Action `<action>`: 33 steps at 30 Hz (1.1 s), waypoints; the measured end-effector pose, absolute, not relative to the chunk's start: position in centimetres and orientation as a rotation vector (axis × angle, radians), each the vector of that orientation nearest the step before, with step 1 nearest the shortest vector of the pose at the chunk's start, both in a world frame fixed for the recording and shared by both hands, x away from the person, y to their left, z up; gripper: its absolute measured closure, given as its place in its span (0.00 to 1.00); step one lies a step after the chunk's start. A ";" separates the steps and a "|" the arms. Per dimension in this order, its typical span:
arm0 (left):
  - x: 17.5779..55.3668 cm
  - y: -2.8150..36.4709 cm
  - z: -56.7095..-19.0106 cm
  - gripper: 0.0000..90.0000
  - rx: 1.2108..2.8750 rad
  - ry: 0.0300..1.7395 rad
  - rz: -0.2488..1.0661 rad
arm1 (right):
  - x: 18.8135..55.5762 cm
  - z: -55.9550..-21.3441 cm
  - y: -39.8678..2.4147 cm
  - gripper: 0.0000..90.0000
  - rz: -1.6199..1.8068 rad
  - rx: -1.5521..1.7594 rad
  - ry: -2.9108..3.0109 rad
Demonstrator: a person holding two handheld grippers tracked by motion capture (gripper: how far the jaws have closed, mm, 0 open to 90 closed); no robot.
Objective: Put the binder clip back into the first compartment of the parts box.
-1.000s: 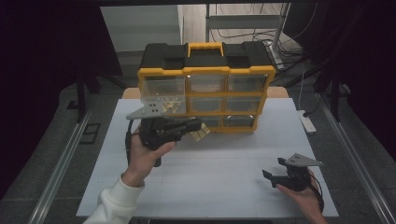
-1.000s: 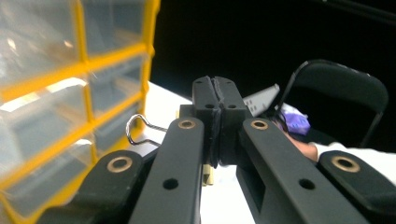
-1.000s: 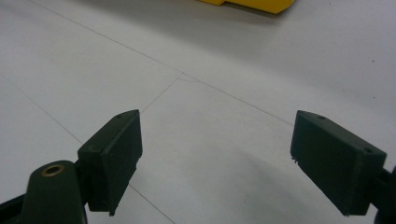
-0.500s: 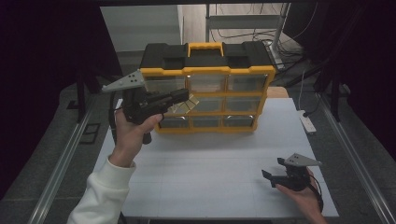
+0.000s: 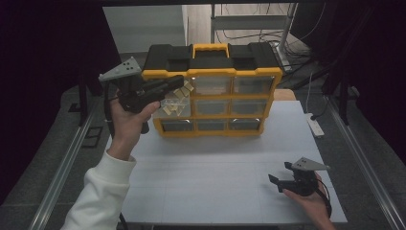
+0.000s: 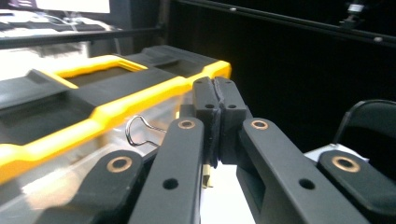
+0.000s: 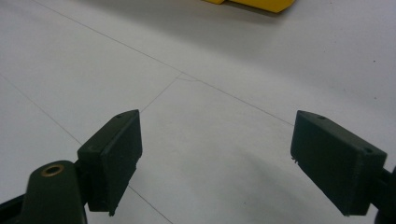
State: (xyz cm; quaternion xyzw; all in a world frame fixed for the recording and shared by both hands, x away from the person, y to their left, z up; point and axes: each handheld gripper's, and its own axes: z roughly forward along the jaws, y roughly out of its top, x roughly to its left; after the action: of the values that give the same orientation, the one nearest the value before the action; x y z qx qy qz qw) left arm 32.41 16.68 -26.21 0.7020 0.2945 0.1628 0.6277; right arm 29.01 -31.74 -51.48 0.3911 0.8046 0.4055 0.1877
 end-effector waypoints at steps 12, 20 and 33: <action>35.9 19.2 -27.3 0.99 1.571 0.827 0.387 | 28.9 -51.5 -31.8 0.18 1.139 1.099 2.269; 36.5 18.9 -27.8 0.99 1.612 0.869 0.448 | 28.9 -51.5 -31.8 0.18 1.138 1.102 2.265; 36.7 18.6 -28.7 0.84 1.620 0.844 0.401 | 28.8 -51.5 -31.8 0.18 1.139 1.102 2.264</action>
State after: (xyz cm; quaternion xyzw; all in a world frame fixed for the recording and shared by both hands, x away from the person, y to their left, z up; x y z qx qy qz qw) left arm 36.72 18.64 -28.67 0.6969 0.3631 0.1725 0.5939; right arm 28.83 -31.82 -51.46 0.3918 0.8045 0.4050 0.1879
